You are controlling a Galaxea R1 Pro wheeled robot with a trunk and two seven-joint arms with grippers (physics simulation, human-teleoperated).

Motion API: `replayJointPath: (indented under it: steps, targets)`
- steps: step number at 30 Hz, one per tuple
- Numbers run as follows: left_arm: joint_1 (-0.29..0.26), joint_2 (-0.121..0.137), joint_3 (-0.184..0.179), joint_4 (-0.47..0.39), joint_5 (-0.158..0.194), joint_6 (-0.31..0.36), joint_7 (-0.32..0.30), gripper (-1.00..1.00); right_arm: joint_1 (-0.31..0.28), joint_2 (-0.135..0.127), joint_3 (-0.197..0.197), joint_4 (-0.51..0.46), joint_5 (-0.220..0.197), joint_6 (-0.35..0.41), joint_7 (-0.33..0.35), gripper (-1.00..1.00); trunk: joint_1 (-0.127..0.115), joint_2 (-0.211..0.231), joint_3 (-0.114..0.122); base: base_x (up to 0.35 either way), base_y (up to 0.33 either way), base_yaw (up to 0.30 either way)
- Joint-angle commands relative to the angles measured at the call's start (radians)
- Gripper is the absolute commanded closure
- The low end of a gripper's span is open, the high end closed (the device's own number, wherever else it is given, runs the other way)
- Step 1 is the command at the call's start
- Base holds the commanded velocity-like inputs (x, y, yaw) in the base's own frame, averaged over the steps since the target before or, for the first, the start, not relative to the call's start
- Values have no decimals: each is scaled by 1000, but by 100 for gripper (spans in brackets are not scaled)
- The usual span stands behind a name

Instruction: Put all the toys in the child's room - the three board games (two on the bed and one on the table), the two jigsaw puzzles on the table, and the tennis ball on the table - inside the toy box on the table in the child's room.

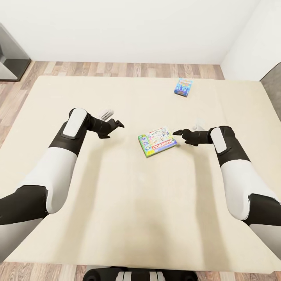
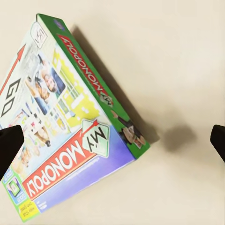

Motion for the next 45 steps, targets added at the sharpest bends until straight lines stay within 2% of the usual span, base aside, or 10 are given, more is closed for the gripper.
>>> replayJointPath:
  steps: [1,16,45]
  targets:
    - [4,1,-1,-1,10,1,10,-100,0,0,-3,0,10,5,10,-100,0,0,-1,0,0,0]
    - [53,8,0,-2,10,1,2,-100,0,0,-3,0,8,9,10,-100,0,0,-7,0,0,0]
    - [73,14,-1,-2,7,1,2,-100,-1,0,-3,0,7,11,10,-100,0,0,-17,0,0,0]
